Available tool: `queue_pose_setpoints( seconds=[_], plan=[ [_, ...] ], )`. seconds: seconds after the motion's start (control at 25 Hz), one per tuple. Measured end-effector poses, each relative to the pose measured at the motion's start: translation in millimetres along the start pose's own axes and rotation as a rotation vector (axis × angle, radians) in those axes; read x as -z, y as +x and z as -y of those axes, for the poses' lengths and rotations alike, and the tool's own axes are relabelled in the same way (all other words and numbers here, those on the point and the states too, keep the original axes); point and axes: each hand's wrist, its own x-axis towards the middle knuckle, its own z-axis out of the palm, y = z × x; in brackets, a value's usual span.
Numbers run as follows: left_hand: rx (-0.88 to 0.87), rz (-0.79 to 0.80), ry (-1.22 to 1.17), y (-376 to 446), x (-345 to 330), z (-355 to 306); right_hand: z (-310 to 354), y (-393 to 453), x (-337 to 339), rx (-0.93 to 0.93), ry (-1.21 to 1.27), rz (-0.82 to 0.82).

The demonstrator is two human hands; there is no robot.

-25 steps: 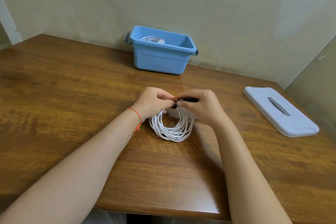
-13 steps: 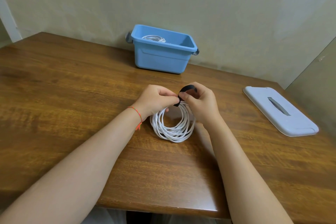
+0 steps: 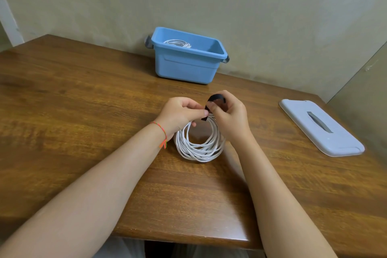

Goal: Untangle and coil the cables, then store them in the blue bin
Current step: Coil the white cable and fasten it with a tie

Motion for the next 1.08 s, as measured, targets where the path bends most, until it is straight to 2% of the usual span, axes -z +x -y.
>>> queue_pose_setpoints(
  seconds=[0.2,0.48,0.76,0.88,1.08],
  plan=[
    [-0.001,0.011,-0.018,-2,1,-2,0,-2,1,-0.226,0.246,0.021],
    [-0.075,0.055,-0.014,-4,2,-3,-3,3,12,-0.549,0.443,0.240],
    [-0.132,0.112,0.084,-7,4,-6,-4,3,9,-0.637,0.357,0.199],
    [-0.160,0.134,0.154,-8,6,-7,-2,3,11,-0.610,0.345,0.249],
    [-0.251,0.174,0.353,-6,10,-8,2,3,15,-0.688,0.290,0.337]
  ],
)
